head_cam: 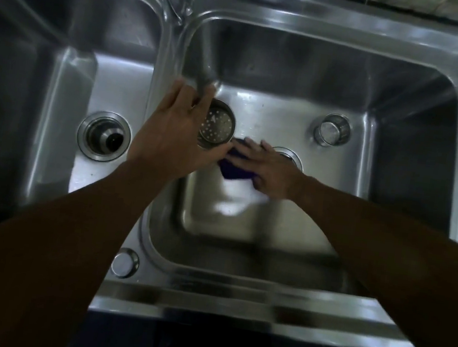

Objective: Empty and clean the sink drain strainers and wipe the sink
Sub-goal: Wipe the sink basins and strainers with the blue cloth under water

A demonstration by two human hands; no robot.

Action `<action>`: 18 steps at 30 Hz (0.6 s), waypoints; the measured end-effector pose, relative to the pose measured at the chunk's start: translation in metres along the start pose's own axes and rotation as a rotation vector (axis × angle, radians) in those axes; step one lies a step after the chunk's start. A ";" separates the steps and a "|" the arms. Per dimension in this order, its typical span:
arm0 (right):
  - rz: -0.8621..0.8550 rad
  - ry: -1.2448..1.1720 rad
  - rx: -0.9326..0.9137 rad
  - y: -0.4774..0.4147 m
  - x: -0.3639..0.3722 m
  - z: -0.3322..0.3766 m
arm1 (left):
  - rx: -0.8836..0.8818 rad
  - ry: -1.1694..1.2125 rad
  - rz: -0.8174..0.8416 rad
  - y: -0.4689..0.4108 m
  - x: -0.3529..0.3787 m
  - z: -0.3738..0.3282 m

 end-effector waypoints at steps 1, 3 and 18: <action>-0.043 -0.030 0.073 -0.011 -0.005 0.002 | 0.002 -0.005 0.008 0.000 0.000 0.000; -0.089 -0.099 0.179 -0.029 -0.007 0.014 | -0.001 -0.007 0.024 -0.001 0.000 0.000; 0.251 -0.023 -0.131 0.117 0.071 -0.021 | -0.002 -0.001 0.055 -0.002 0.000 0.001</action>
Point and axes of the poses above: each hand's wrist, its own y-axis away from the middle knuckle, its own x-axis out of the palm, z = x × y, the point moved 3 cm from there along -y, towards the middle knuckle, and after that the axes turned 8 degrees about z, right-handed, at the moved point
